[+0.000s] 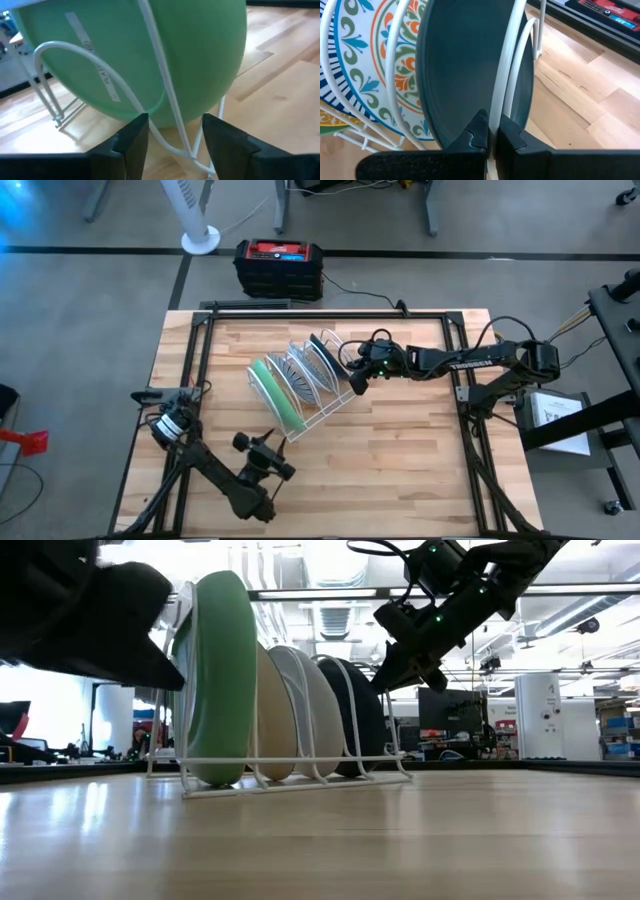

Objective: Sort dishes
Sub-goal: Adjust the dish rack

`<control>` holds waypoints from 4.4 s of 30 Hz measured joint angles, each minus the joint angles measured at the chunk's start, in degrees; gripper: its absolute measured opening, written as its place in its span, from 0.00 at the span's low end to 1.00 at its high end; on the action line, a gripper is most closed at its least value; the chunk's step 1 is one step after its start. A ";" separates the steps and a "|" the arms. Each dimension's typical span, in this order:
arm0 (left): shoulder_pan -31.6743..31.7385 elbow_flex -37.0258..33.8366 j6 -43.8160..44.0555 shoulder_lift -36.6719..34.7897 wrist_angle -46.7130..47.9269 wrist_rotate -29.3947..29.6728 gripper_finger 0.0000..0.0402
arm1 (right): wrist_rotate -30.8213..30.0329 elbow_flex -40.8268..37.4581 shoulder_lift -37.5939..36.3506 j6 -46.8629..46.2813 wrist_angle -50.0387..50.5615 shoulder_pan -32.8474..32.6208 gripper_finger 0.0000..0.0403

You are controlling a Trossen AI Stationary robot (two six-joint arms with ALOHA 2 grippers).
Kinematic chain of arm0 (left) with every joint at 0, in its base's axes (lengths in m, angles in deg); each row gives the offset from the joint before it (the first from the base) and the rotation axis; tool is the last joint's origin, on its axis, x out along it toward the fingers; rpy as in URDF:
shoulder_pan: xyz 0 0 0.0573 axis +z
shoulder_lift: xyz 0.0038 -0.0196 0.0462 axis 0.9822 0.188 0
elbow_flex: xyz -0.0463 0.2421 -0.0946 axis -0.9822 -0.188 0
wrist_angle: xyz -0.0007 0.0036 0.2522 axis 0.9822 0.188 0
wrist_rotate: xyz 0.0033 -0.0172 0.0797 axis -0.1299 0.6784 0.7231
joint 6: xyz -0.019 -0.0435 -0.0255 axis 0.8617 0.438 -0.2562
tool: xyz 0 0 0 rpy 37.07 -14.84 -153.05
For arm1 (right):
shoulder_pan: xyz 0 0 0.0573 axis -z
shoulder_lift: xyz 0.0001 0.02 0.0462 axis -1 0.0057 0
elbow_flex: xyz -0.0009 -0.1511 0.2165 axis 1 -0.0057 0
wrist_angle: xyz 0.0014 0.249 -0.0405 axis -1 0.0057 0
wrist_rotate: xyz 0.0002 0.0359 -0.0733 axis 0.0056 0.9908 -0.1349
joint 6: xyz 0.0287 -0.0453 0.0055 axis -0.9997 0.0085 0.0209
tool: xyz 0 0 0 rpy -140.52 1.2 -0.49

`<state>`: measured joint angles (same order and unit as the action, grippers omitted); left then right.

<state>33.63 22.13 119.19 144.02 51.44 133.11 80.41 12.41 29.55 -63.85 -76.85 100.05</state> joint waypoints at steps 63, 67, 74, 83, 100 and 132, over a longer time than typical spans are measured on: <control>8.47 -13.43 0.46 0.21 1.43 -7.07 0.05 | 5.89 -0.12 0.17 -0.52 -1.77 -4.50 0.00; 9.46 -15.16 0.50 0.00 1.35 -6.84 0.05 | 5.97 -0.11 0.17 -0.48 -2.00 -4.52 0.00; 10.90 -18.32 1.18 -0.89 1.05 -6.53 0.05 | 6.03 -0.13 1.00 -0.13 -4.28 -4.52 0.00; 12.11 -22.90 1.42 -2.27 -0.07 -6.27 0.05 | 5.69 -0.13 3.32 0.77 -9.48 -4.44 0.00; 13.77 -28.91 0.89 -6.39 -3.12 -3.60 0.05 | 4.24 0.02 5.60 1.49 -13.77 -2.77 0.00; 11.80 -27.05 -4.05 -6.82 -3.33 -8.91 0.09 | 3.57 -0.15 4.86 2.00 -13.81 -2.10 0.35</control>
<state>45.42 -4.92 115.14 137.20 48.11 124.20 83.97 12.26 34.41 -61.85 -90.66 97.95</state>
